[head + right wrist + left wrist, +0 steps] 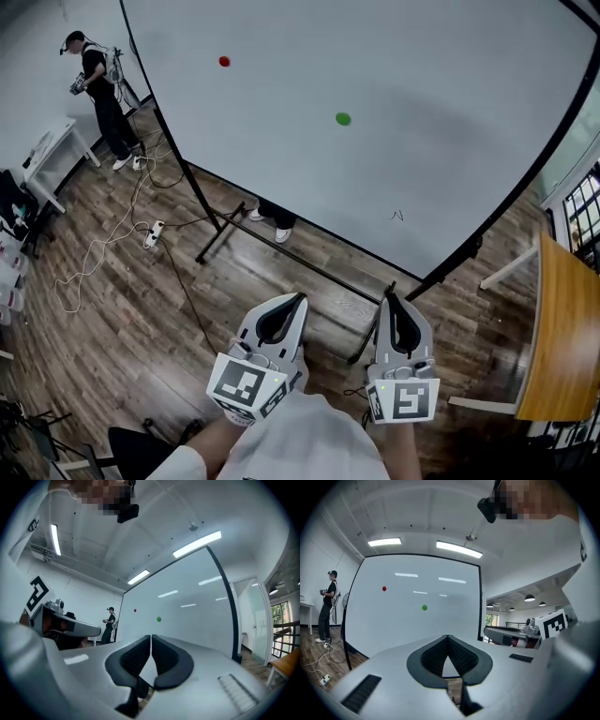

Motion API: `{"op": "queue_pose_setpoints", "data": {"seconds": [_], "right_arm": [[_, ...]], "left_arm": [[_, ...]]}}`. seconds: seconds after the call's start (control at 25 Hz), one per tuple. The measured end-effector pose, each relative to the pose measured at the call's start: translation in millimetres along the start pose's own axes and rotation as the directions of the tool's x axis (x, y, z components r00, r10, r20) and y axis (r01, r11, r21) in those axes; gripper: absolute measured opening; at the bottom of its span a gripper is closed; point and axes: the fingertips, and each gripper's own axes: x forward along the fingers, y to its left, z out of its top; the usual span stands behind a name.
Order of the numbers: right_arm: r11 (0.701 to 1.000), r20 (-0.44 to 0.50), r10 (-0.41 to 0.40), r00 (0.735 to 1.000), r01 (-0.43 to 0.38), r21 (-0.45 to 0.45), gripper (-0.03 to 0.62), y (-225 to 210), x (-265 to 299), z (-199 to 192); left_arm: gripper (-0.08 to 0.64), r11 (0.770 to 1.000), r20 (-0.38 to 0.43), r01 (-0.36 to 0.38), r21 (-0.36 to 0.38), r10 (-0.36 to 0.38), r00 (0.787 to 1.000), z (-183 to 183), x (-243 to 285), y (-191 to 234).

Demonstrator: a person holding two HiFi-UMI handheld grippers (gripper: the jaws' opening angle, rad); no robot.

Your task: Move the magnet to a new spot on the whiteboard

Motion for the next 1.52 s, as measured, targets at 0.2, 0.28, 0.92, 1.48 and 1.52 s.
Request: {"op": "queue_pose_setpoints", "data": {"seconds": [0.2,0.28,0.92,1.48,1.52], "right_arm": [[0.999,0.007,-0.046,0.999,0.046,-0.007,0.008,-21,75,5],[0.998,0.008,-0.06,0.998,0.06,-0.007,0.008,-28,101,6],[0.999,-0.011,0.046,0.999,-0.046,-0.001,0.008,-59,201,-3],[0.996,0.014,0.091,0.996,-0.091,0.001,0.008,-67,212,2],[0.996,0.014,0.089,0.996,-0.089,-0.001,0.008,-69,212,4]], "left_arm": [[0.006,1.0,0.009,0.03,-0.008,-0.03,1.0,20,59,52],[0.006,0.999,0.016,0.038,-0.007,-0.038,0.999,28,79,69],[0.006,0.998,0.033,-0.057,-0.036,0.058,0.998,48,159,120],[0.012,0.998,0.051,-0.057,-0.021,0.058,0.997,59,186,108],[0.023,0.998,0.052,-0.054,-0.019,0.055,0.997,61,188,107]]}}
